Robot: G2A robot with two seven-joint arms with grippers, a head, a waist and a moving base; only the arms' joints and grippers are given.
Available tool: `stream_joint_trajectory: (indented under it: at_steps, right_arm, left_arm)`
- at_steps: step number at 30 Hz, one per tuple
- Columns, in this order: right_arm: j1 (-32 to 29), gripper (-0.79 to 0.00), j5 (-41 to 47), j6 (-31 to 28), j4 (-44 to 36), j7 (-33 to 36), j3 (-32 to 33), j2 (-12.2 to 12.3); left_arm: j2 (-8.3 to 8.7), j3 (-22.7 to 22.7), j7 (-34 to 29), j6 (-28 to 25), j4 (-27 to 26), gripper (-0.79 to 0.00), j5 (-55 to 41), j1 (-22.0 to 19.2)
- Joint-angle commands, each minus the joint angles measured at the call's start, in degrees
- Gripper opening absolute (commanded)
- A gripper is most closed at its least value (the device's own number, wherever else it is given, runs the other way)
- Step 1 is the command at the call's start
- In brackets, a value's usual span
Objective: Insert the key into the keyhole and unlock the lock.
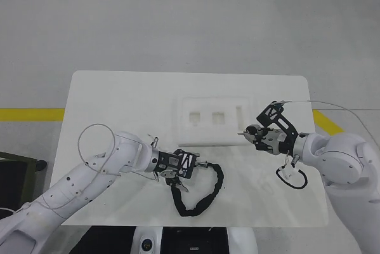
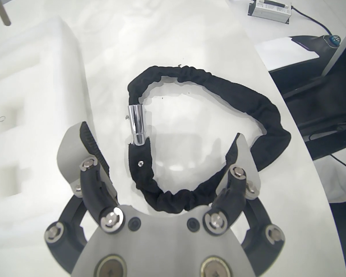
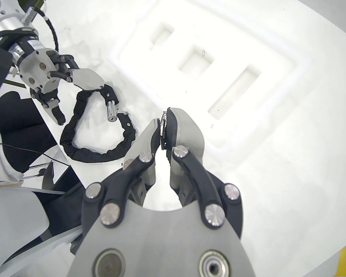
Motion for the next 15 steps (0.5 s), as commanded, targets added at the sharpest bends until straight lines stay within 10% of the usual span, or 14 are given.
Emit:
stream_joint_trajectory:
  at_steps: [1,15]
  right_arm:
    - [0.0,-0.785,0.0,0.0,0.0,0.0,0.0,0.0]
    - [0.0,-0.785,0.0,0.0,0.0,0.0,0.0,0.0]
  left_arm:
    - [-0.6,0.83,-0.54,0.0,0.43,0.0,0.19,-0.88]
    - [-4.21,5.24,-8.24,0.9,2.72,0.0,-0.17,-4.28]
